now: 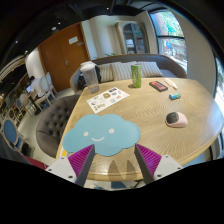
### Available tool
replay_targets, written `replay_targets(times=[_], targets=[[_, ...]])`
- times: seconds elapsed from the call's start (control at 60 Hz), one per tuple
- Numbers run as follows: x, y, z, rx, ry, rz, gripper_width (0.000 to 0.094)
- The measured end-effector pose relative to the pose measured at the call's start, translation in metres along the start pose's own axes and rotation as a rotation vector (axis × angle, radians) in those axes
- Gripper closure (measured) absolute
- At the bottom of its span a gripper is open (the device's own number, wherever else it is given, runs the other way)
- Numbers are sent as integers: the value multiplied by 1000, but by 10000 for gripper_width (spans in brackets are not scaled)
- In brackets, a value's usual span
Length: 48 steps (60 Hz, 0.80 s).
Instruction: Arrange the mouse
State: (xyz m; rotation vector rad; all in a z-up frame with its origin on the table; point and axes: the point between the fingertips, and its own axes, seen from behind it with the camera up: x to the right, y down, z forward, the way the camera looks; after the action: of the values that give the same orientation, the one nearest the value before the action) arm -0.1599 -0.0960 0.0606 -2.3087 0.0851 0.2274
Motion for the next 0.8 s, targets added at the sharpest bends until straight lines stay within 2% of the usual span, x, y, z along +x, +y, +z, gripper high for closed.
replay_targets(times=[0.283, 0.4, 0.483, 0.667, 0.8], targets=[[22, 24, 3, -1, 43, 46, 116], [50, 8, 10, 16, 65, 52, 114], [86, 3, 15, 35, 103, 8, 116], [217, -9, 18, 55, 225, -117, 121], [271, -16, 36, 50, 221, -185, 121]])
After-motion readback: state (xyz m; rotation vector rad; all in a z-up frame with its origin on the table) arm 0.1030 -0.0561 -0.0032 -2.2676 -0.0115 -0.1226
